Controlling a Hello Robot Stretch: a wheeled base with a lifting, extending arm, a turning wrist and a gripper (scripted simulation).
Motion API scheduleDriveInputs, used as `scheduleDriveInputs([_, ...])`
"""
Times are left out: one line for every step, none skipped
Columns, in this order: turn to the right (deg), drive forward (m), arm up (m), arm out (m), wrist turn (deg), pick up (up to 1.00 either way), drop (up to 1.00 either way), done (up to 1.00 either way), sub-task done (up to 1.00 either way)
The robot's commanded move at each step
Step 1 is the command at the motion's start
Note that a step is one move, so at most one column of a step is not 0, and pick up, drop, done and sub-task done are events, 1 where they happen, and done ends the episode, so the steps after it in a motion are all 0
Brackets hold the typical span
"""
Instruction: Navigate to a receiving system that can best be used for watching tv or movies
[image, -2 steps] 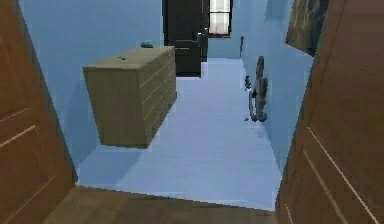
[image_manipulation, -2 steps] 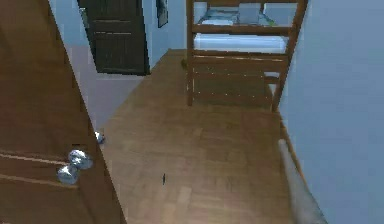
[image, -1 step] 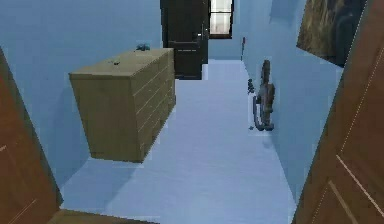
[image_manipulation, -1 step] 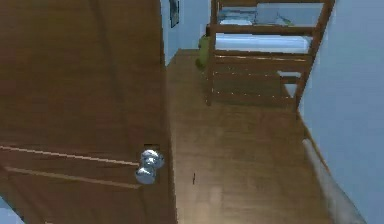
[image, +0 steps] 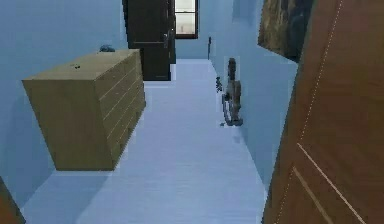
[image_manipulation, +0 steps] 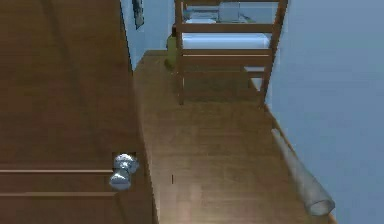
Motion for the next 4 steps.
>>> scheduleDriveInputs([0.0, 1.0, 0.0, 0.0, 0.0, 0.0, 0.0, 0.0, 0.0])
scheduleDriveInputs([0.0, 1.0, 0.0, 0.0, 0.0, 0.0, 0.0, 0.0, 0.0])
scheduleDriveInputs([3.0, 0.0, 0.0, 0.0, 0.0, 0.0, 0.0, 0.0, 0.0])
scheduleDriveInputs([0.0, 1.0, 0.0, 0.0, 0.0, 0.0, 0.0, 0.0, 0.0])
